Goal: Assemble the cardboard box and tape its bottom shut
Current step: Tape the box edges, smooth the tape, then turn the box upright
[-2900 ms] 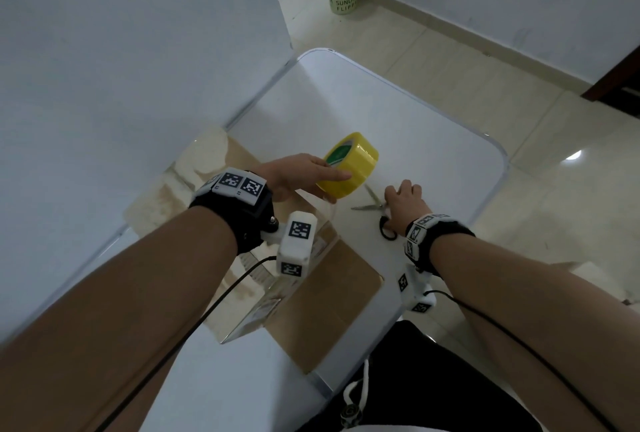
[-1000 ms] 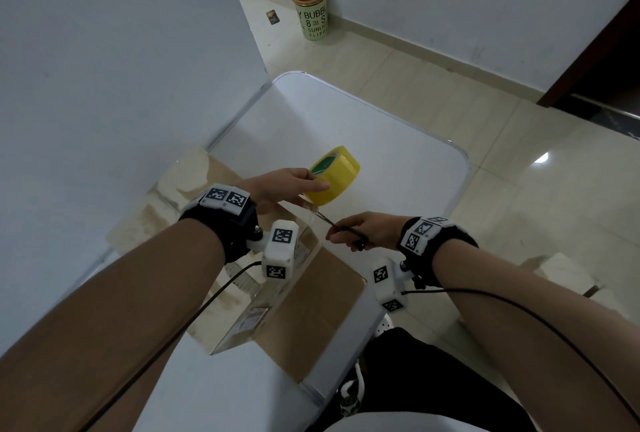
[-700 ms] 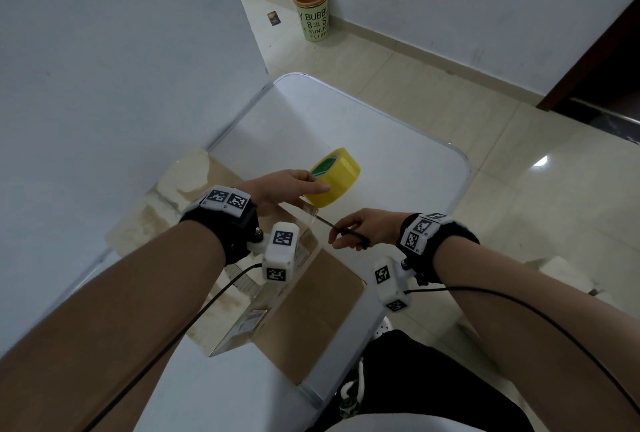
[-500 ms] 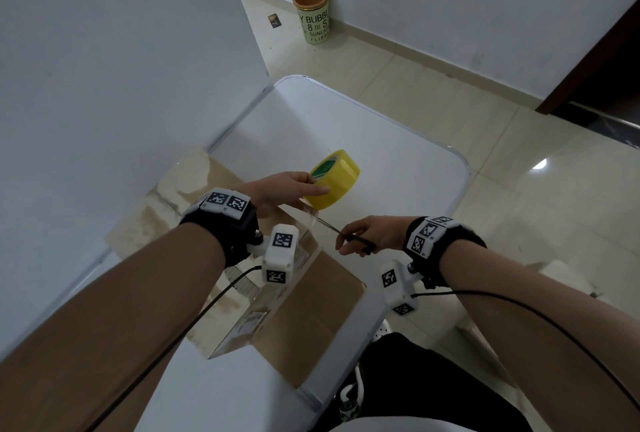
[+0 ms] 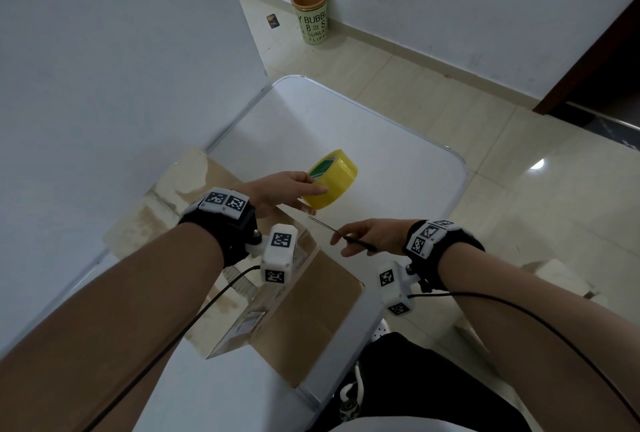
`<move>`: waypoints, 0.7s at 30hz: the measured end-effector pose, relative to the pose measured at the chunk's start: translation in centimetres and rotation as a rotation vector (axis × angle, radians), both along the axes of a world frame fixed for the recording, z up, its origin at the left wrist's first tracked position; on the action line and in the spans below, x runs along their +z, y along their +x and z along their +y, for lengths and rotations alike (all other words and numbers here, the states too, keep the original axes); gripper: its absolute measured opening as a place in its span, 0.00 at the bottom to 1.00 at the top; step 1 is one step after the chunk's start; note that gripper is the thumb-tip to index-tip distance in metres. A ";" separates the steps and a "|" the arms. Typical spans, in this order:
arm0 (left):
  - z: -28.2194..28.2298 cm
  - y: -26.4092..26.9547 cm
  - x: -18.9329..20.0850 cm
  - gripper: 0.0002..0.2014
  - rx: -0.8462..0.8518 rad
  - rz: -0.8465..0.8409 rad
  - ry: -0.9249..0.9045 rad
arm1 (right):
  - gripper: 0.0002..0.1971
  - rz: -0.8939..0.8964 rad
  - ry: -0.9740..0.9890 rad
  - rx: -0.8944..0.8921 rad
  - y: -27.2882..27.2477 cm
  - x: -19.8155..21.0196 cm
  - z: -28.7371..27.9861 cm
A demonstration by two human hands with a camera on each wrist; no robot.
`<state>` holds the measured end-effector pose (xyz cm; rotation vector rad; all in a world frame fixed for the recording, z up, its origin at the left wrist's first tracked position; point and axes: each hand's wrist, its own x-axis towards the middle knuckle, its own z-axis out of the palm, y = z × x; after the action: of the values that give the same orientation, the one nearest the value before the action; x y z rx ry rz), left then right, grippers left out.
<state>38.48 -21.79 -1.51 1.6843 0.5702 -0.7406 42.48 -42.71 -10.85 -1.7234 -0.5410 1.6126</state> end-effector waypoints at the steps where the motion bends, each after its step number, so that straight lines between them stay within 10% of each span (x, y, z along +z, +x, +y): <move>1: 0.0 0.0 0.0 0.12 0.002 0.001 0.003 | 0.10 0.016 0.026 -0.025 -0.1 0.2 0.5; 21: 1.4 1.3 -1.6 0.19 0.154 -0.034 -0.027 | 0.11 -0.042 -0.195 0.035 1.5 0.0 0.3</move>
<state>39.79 -20.35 -3.06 1.6053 0.6553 -0.6053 43.94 -42.41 -10.80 -1.9027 -0.4487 1.7047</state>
